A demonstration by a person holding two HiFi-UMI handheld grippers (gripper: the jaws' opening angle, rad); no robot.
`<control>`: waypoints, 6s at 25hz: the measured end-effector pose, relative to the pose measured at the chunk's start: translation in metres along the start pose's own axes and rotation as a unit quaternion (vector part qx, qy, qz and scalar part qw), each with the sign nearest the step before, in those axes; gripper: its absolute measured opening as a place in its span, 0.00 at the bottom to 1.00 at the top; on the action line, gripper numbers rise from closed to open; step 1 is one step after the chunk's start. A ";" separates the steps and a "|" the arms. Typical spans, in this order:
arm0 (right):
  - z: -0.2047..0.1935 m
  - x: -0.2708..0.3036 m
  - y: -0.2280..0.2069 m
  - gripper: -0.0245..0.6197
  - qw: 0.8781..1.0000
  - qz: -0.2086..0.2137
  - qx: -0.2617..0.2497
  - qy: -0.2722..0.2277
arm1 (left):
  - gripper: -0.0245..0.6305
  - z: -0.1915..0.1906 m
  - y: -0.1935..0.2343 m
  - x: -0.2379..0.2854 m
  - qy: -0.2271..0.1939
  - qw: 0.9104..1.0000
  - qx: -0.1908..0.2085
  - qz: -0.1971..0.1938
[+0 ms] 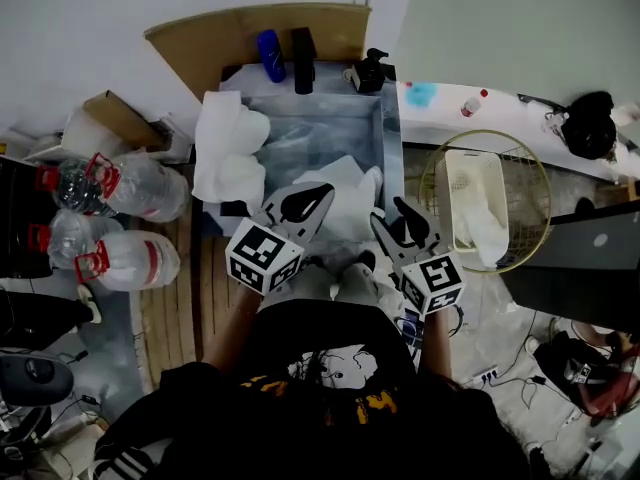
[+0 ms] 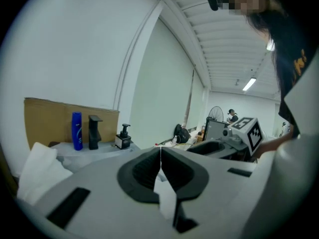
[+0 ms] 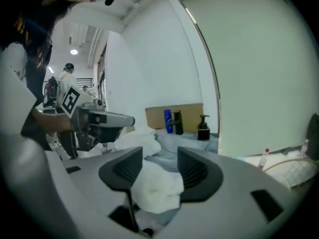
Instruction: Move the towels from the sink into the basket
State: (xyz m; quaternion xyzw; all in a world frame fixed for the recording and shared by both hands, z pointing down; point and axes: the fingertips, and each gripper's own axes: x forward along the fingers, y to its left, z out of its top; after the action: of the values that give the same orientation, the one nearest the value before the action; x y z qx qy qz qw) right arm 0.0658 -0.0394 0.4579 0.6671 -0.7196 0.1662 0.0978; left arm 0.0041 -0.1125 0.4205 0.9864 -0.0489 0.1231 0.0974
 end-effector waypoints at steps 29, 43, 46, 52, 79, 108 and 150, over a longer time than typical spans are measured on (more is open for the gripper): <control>-0.033 0.067 0.031 0.19 0.997 -0.025 0.014 0.071 | 0.05 -0.010 0.039 -0.044 -0.018 1.000 -0.015 0.021; 0.088 -0.043 -0.069 0.17 0.986 -0.118 0.019 -0.113 | 0.05 0.035 -0.006 0.045 -0.034 0.999 0.014 -0.036; 0.103 -0.075 -0.103 0.17 0.982 -0.134 0.009 -0.133 | 0.05 0.043 -0.027 0.075 -0.036 0.998 0.015 -0.046; 0.097 -0.132 -0.195 0.17 0.975 -0.189 -0.013 -0.118 | 0.05 0.053 -0.072 0.144 -0.031 0.997 0.014 -0.062; -0.245 -0.089 -0.480 0.21 0.949 -0.199 0.089 0.228 | 0.05 0.051 -0.170 0.306 0.040 0.996 0.032 -0.076; -0.025 -0.121 -0.343 0.20 0.982 -0.170 0.071 -0.041 | 0.05 0.059 -0.130 0.232 -0.006 0.999 0.018 -0.040; 0.034 0.308 0.219 0.47 0.965 0.237 -0.098 0.063 | 0.05 -0.066 0.147 -0.233 -0.048 0.931 -0.119 0.343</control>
State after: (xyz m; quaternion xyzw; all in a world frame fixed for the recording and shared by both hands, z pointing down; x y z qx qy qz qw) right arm -0.1768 -0.3254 0.5136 0.4528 -0.8623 0.1554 0.1655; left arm -0.2534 -0.2260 0.4510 0.8956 -0.4029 0.0947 0.1631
